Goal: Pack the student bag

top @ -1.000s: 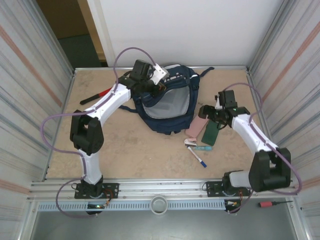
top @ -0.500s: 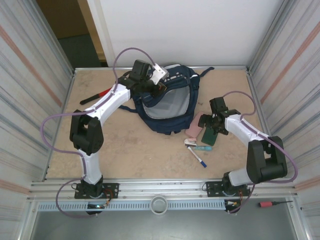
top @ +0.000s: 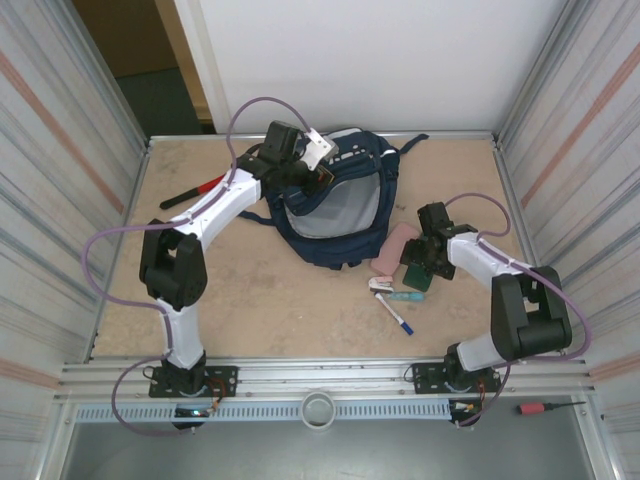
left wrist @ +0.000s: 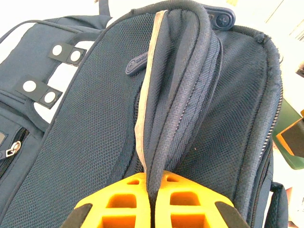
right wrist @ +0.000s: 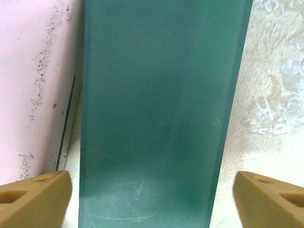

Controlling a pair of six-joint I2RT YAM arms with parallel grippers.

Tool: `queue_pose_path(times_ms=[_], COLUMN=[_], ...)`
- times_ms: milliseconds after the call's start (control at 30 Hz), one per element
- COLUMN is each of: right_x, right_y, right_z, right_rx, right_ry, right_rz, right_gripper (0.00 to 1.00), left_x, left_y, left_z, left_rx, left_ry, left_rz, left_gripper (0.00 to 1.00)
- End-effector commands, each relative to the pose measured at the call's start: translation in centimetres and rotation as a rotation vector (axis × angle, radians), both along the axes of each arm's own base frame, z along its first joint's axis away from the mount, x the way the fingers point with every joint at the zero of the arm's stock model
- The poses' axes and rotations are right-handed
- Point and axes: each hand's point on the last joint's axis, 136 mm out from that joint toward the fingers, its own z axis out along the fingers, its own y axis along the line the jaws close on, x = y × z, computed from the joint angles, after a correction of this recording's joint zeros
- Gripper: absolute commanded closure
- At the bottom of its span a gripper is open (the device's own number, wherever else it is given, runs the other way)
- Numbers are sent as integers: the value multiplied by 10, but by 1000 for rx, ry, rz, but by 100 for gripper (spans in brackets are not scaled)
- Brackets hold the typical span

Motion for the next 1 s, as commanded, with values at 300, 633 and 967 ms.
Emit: queue_pose_path(times_ms=[300, 633, 967], right_x=[4, 33, 43], right_y=[-11, 24, 194], right_z=[-21, 110, 155], right_rx=[58, 142, 637], right_ry=[35, -416, -346], right_rz=[-55, 149, 450], right_gripper=[36, 56, 55], left_x=[-4, -15, -9], left_y=[-11, -13, -7], left_z=[39, 82, 121], left_rx=[-118, -245, -312], left_ry=[-49, -52, -92], left_rz=[-39, -60, -118], left_gripper=[100, 100, 100])
